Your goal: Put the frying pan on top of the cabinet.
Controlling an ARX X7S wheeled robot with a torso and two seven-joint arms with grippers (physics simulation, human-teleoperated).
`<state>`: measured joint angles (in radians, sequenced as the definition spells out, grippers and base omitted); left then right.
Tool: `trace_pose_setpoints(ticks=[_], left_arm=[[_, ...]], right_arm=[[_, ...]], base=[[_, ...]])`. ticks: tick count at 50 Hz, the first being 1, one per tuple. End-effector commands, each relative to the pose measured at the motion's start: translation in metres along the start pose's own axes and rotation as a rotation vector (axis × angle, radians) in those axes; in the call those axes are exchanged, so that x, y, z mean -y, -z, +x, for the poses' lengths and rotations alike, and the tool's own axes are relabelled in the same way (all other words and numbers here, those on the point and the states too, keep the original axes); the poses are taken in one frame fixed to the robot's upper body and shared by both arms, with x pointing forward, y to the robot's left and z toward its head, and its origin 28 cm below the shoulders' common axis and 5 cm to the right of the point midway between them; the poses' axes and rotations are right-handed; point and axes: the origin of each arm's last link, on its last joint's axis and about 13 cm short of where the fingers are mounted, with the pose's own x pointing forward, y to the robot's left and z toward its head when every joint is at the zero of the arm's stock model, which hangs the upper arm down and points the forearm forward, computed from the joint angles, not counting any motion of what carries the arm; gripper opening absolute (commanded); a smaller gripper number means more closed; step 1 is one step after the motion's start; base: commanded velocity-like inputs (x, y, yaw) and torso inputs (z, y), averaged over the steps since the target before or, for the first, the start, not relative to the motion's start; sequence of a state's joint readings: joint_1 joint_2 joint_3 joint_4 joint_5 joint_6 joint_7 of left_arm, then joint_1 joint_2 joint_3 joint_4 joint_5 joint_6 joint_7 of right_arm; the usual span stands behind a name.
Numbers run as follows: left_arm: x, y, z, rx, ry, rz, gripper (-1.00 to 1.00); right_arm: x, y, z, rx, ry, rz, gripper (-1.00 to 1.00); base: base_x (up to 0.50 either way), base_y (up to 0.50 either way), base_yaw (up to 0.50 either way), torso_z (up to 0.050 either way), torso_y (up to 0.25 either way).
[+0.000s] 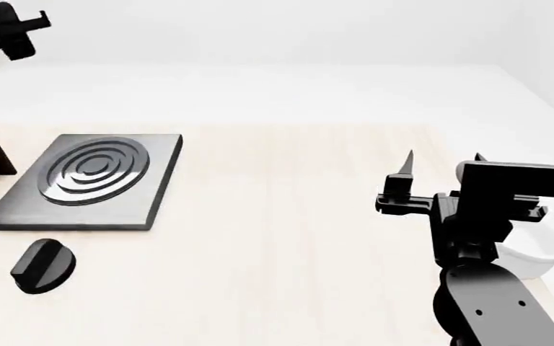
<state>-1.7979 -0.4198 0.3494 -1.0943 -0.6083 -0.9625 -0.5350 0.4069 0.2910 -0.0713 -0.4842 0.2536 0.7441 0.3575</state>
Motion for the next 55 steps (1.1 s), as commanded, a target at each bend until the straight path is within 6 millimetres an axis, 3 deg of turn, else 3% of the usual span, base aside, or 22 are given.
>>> trace_pose_setpoints(ticks=[1, 8, 17, 35, 41, 55], left_arm=[[-0.028, -0.001, 0.015, -0.081, -0.317, -0.123, -1.0], [-0.059, 0.006, 0.027, -0.11, -0.468, -0.188, -1.0], [-0.072, 0.02, 0.036, -0.155, -0.504, -0.216, -1.0], [-0.079, 0.032, 0.044, -0.161, -0.539, -0.176, -1.0], [-0.079, 0.032, 0.044, -0.154, -0.528, -0.179, -1.0], [-0.077, 0.032, 0.045, -0.123, -0.497, -0.173, -1.0]], right_arm=[[0.0, 0.001, 0.0, -0.003, 0.0, -0.001, 1.0], [-0.001, 0.002, 0.0, -0.005, -0.001, -0.005, 1.0], [-0.001, 0.002, 0.001, -0.007, 0.0, -0.006, 1.0], [-0.002, 0.003, 0.001, -0.01, -0.003, -0.009, 1.0], [-0.002, 0.004, 0.001, -0.01, -0.003, -0.01, 1.0], [-0.002, 0.004, 0.001, -0.011, -0.003, -0.011, 1.0]], base=[[0.0, 0.0, 0.0, 0.0, 0.0], [0.0, 0.0, 0.0, 0.0, 0.001], [0.0, 0.0, 0.0, 0.0, 0.0], [0.0, 0.0, 0.0, 0.0, -0.041], [0.0, 0.0, 0.0, 0.0, -0.25], [0.0, 0.0, 0.0, 0.0, -0.004]])
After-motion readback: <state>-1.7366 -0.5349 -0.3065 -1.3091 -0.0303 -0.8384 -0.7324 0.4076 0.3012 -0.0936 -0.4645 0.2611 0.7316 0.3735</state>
